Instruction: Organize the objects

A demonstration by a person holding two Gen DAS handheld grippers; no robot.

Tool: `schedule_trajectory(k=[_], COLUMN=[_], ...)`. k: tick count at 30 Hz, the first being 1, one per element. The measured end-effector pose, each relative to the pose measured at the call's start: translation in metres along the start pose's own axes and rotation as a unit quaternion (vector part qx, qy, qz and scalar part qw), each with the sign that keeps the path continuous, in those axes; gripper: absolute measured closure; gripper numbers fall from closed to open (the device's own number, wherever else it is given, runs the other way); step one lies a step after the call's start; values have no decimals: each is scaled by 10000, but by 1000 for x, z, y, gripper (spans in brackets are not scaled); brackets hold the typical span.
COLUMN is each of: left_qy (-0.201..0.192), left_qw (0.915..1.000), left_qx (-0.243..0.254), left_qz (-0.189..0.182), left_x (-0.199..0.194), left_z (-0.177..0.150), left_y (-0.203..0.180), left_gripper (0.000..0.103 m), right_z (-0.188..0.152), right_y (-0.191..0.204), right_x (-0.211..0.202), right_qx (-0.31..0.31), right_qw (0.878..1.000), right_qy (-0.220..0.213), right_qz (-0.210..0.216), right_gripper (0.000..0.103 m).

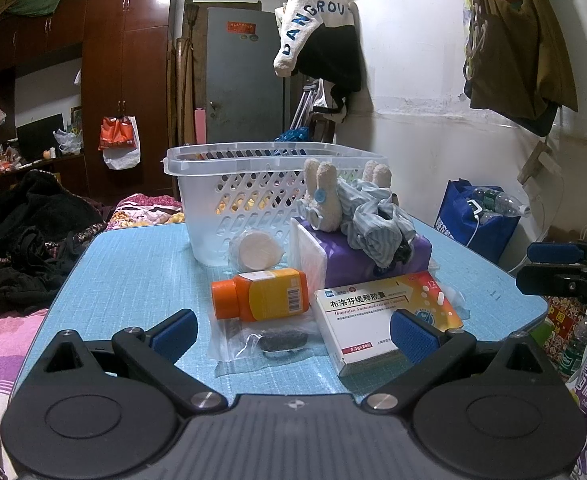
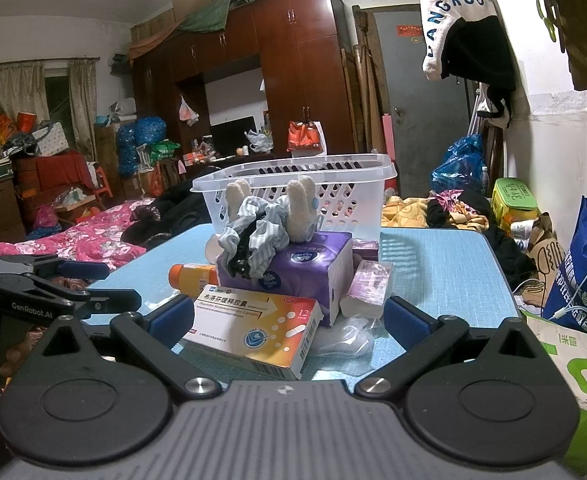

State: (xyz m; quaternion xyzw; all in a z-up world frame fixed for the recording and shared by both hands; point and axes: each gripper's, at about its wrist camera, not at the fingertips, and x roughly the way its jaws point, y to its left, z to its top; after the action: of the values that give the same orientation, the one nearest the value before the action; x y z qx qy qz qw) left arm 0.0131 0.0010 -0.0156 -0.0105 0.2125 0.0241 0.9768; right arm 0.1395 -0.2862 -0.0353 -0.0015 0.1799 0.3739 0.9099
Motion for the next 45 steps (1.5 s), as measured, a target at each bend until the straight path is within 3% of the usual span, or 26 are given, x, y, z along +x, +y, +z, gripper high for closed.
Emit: schedule_trajectory(k=[37,41,45], left_qy=[44,-293,-834], left_qw=[10000,9995,9961], left_qx=[9,45,161], left_qz=[17,104,245], left_x=[1,-5,-6], left_z=[-1,-1,5], left_y=[0,-1,2], left_gripper=[0,0,0], right_z=[-2,-2,1], right_y=[-1,-1,-7], right_x=[0,-1,-5], right_qx=[65,52,123], right_qw=[10000,9999,9979], right_qy=[34,-103,-628], right_qz=[19,61,-62], right_gripper=[0,0,0])
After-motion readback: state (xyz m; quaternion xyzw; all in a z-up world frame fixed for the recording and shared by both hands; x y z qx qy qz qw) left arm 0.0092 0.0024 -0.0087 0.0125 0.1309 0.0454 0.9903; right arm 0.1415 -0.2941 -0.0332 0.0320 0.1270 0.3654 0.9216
